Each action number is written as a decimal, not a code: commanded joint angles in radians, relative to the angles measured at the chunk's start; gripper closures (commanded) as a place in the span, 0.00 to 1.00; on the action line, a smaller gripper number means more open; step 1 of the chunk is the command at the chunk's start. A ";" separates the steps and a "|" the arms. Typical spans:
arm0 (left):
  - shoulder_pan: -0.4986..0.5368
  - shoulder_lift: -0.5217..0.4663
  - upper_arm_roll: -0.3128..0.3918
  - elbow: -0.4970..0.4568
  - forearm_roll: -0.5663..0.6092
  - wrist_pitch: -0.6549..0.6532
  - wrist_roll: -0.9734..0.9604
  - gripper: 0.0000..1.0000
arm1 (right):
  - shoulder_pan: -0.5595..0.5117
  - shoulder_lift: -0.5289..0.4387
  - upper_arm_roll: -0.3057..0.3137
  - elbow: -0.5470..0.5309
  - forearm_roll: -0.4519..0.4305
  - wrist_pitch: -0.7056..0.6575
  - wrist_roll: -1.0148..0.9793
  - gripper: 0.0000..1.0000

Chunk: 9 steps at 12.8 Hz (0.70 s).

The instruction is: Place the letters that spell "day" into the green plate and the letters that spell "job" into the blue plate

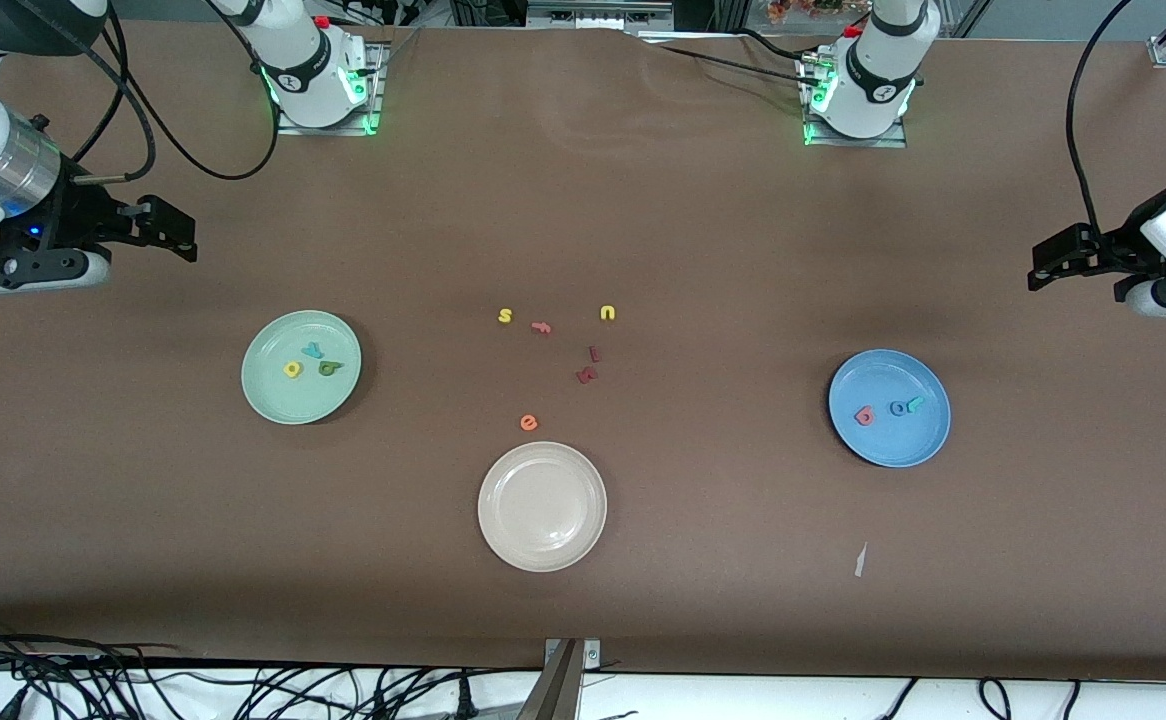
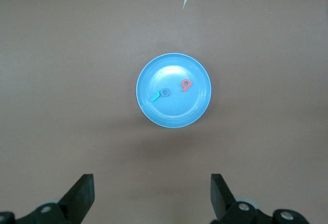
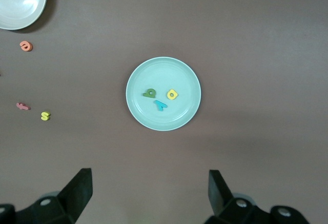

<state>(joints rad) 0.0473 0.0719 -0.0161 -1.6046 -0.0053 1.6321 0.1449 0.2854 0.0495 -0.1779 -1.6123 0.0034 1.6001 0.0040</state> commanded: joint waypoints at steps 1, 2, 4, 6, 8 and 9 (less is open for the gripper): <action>0.002 -0.004 0.001 -0.012 -0.016 0.012 0.025 0.00 | 0.000 0.004 -0.005 0.025 0.020 -0.040 -0.006 0.00; 0.002 -0.004 0.001 -0.012 -0.016 0.012 0.025 0.00 | 0.000 0.006 -0.006 0.026 0.017 -0.043 -0.006 0.00; 0.002 -0.004 0.001 -0.012 -0.016 0.012 0.025 0.00 | 0.001 0.006 -0.006 0.028 0.012 -0.043 -0.006 0.00; 0.002 -0.004 0.001 -0.012 -0.016 0.012 0.025 0.00 | 0.001 0.006 -0.008 0.029 0.010 -0.043 -0.007 0.00; 0.002 -0.004 0.001 -0.012 -0.016 0.012 0.025 0.00 | 0.001 0.006 -0.008 0.029 0.018 -0.043 -0.006 0.00; 0.002 -0.004 0.001 -0.012 -0.016 0.012 0.025 0.00 | 0.001 0.006 -0.008 0.029 0.018 -0.043 -0.006 0.00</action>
<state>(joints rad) 0.0473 0.0750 -0.0161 -1.6056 -0.0053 1.6321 0.1449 0.2857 0.0494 -0.1790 -1.6102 0.0034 1.5833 0.0040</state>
